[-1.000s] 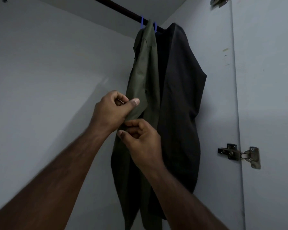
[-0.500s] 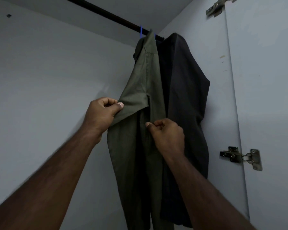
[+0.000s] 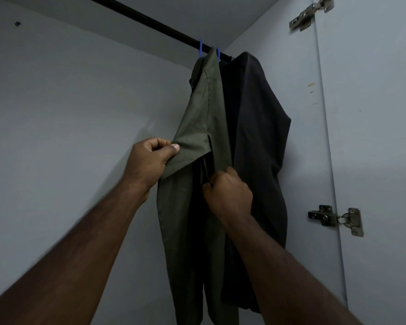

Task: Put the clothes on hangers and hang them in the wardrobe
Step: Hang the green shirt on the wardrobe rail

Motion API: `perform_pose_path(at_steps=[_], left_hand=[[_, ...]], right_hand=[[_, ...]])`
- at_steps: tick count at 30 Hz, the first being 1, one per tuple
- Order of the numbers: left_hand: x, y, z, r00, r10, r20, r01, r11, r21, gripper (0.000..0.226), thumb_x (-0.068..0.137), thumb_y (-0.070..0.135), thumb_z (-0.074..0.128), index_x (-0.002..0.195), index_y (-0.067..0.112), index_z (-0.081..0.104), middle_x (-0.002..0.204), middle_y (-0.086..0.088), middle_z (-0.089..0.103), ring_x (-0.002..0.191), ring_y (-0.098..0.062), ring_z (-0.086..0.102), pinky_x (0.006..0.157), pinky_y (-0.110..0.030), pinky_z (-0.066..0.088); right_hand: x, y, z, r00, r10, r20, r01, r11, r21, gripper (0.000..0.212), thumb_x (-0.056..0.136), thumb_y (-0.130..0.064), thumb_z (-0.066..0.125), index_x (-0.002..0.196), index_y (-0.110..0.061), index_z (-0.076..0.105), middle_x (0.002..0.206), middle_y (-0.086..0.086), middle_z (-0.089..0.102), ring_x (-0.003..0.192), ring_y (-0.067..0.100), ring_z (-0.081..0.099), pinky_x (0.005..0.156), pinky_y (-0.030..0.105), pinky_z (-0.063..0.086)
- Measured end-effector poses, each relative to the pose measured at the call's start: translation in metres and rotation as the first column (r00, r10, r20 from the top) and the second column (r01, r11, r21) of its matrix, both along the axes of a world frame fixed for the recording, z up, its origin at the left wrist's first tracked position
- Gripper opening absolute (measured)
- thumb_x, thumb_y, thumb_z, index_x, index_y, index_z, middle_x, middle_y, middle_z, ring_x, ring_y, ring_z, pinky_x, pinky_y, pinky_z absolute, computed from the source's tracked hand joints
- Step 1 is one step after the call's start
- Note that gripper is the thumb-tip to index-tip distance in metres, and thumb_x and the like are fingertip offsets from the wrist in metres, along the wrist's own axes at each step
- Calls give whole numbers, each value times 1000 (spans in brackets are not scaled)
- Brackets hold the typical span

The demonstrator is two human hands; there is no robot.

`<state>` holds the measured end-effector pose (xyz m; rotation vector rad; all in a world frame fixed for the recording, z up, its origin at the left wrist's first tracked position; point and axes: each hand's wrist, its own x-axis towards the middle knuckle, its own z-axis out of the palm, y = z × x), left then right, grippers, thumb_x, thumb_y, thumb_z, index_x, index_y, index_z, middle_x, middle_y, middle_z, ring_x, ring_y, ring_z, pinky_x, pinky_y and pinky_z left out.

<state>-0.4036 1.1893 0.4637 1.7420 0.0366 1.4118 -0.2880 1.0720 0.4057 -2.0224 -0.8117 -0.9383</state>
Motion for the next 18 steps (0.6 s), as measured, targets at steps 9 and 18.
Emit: perform_pose_path(at_steps=[9,18], left_hand=[[7,-4,-5,993,117,0,-117,991,69,11,89,32,73,87,21,73,85,2,74,84,-18,71,83,-46,60],[19,-31,10,976,197,88,-207,971,117,12,90,33,71,87,21,69,79,5,69,70,-8,63,63,-23,48]], right_hand=[[-11,-57,0,991,106,77,-129,889,438,10,85,-33,63,78,-25,63,85,-9,55,69,7,50,61,26,35],[9,-108,20,997,79,8,-76,928,364,10,93,-30,61,85,-24,63,79,-9,61,74,7,58,61,25,43]])
